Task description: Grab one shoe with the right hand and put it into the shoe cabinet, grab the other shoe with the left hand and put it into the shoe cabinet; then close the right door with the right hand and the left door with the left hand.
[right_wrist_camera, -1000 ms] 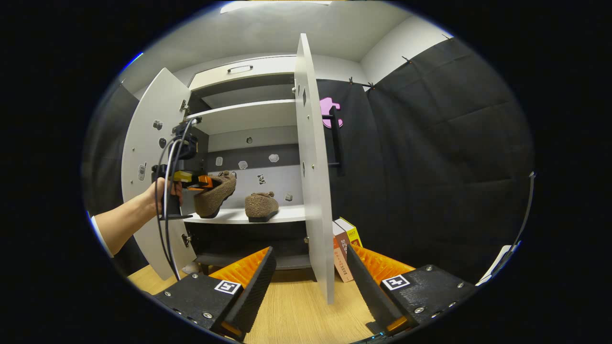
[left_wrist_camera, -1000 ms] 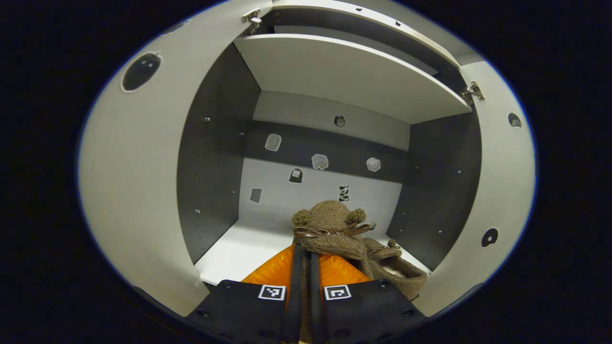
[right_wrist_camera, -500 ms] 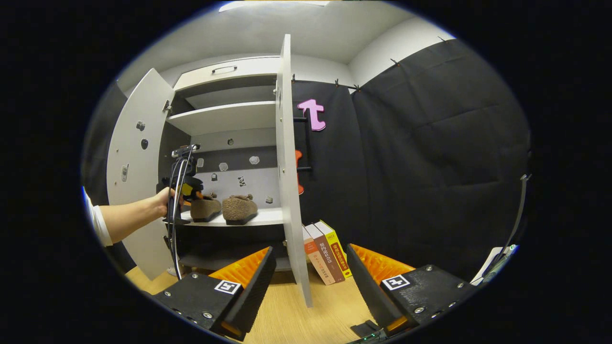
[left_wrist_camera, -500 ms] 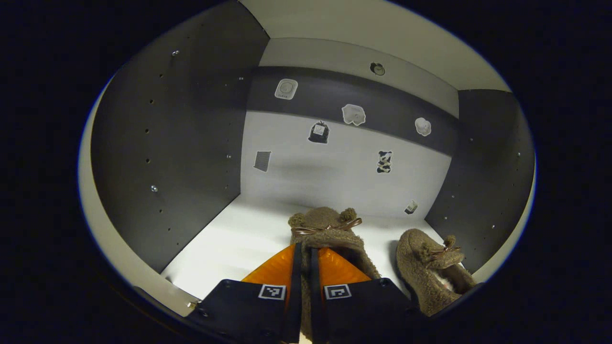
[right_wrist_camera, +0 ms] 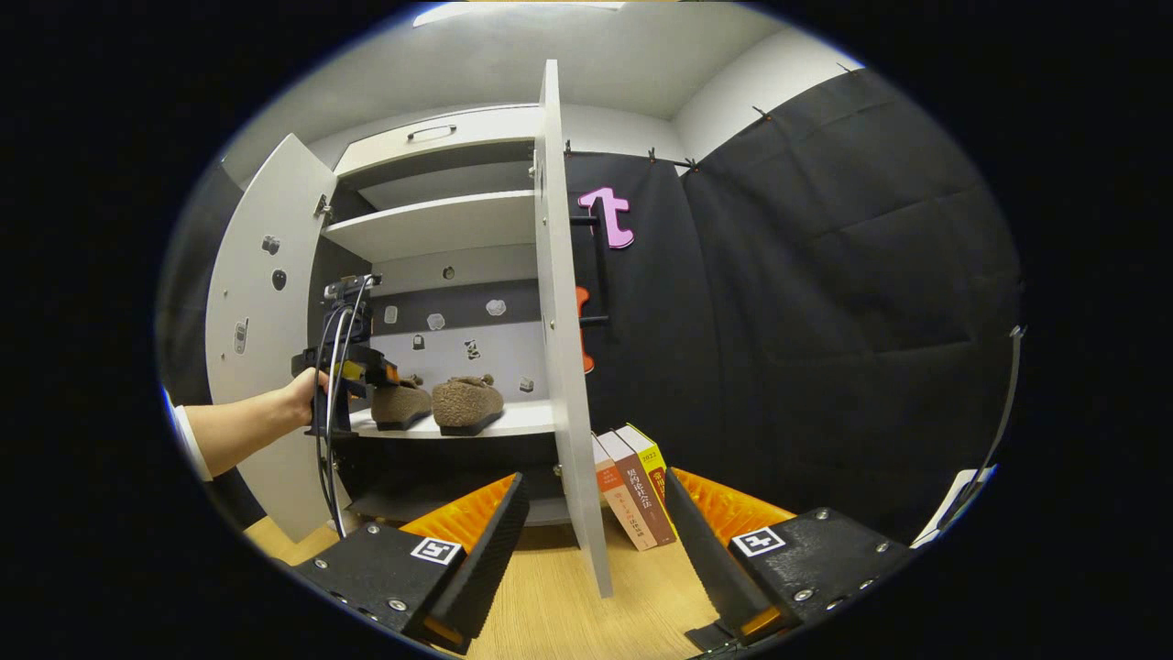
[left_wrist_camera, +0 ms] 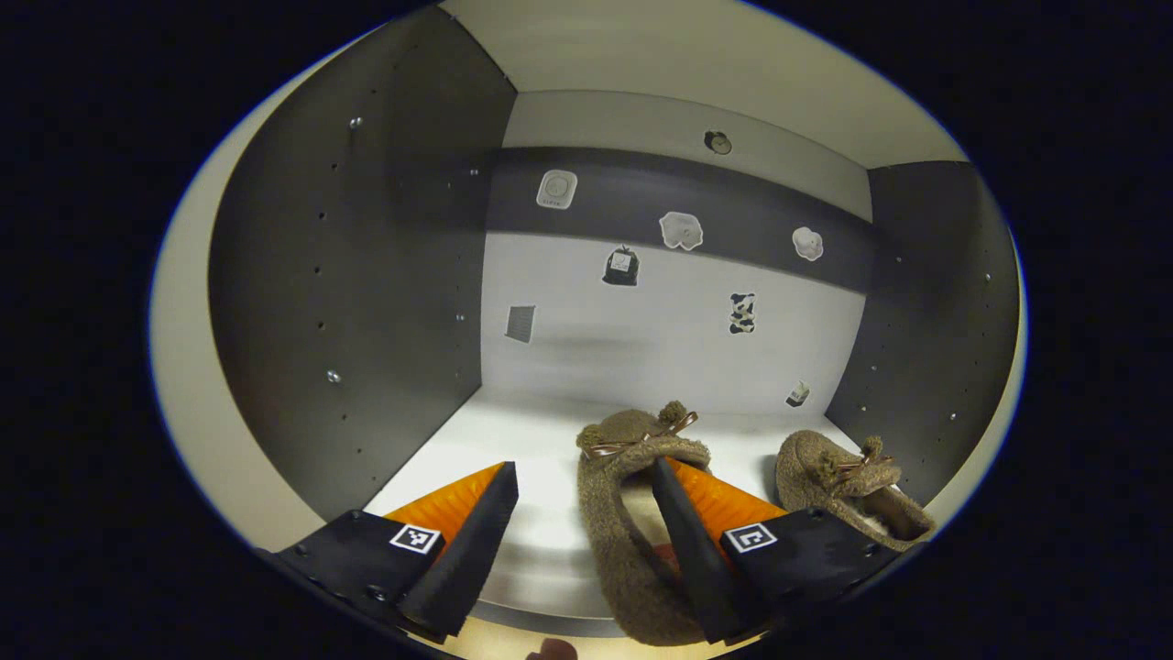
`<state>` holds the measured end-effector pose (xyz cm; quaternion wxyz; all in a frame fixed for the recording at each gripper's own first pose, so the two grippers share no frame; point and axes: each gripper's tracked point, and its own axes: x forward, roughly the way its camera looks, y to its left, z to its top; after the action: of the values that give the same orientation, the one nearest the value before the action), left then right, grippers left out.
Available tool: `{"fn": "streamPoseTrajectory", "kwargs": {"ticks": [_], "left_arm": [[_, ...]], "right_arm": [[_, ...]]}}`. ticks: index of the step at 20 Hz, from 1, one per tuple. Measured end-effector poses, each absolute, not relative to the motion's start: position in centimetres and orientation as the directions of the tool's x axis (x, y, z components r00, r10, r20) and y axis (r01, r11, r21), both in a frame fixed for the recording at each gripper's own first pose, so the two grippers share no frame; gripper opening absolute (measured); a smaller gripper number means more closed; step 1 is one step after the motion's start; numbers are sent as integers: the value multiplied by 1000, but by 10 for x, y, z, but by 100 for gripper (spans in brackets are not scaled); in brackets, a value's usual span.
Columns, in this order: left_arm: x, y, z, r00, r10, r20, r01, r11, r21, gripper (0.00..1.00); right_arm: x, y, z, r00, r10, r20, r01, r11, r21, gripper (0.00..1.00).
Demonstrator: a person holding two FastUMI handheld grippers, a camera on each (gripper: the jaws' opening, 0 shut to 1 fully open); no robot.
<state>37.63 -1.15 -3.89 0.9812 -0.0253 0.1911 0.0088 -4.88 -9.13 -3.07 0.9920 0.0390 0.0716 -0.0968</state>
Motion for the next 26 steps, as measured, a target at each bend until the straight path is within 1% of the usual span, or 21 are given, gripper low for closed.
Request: {"fn": "streamPoseTrajectory", "kwargs": {"ticks": [3,6,7,8,10,11,13,14,15,17,18,19,20,21,23,24,25,26], "left_arm": [[352,-15,-5,960,-1,-279,0,1000,-7,97],[313,-29,34,980,-66,-189,60,997,-40,97],[299,-32,45,983,-82,-167,75,996,-49,95],[284,-34,54,984,-92,-152,84,995,-55,96],[254,-36,67,985,-109,-130,101,992,-69,96],[238,-38,74,987,-119,-112,111,991,-76,94],[209,-41,84,988,-147,-46,143,987,-80,96],[193,-40,84,988,-151,-22,149,986,-77,94],[176,-38,78,989,-149,-13,148,987,-69,97],[145,-31,60,991,-132,-30,130,990,-57,96],[131,-28,50,990,-131,-48,128,990,-65,94],[117,-27,39,990,-134,-54,129,988,-85,94],[107,-31,30,985,-163,-55,156,982,-109,96],[95,-29,20,983,-173,-62,164,978,-127,96],[76,-17,5,987,-146,-69,135,980,-144,97],[67,-11,2,990,-125,-63,115,983,-144,99],[58,-6,-3,993,-101,-62,92,986,-136,96],[49,-3,-8,995,-77,-64,69,990,-120,96]], "right_arm": [[-46,-86,-28,975,-169,-141,179,982,61,92],[-43,-83,-23,979,-154,-131,163,985,61,92],[-42,-81,-23,981,-148,-128,157,986,62,92],[-41,-78,-22,982,-139,-127,148,987,64,92],[-40,-71,-19,986,-117,-122,125,990,66,92],[-39,-69,-15,988,-107,-111,115,991,64,92],[-38,-65,-12,991,-93,-95,98,994,53,92],[-38,-63,-10,992,-86,-90,91,995,49,92],[-37,-61,-10,993,-81,-87,85,995,47,92],[-36,-55,-10,994,-66,-82,70,996,50,92],[-37,-52,-12,995,-57,-86,61,997,52,92],[-37,-49,-12,995,-50,-86,54,997,55,92],[-36,-46,-12,996,-42,-83,46,997,57,92],[-35,-41,-12,996,-31,-84,36,998,59,92],[-36,-35,-16,996,-14,-87,20,998,60,92],[-35,-32,-17,996,-10,-88,16,998,60,92],[-35,-31,-19,996,-9,-91,14,998,56,92],[-34,-30,-26,994,-8,-112,14,999,48,91]]}}
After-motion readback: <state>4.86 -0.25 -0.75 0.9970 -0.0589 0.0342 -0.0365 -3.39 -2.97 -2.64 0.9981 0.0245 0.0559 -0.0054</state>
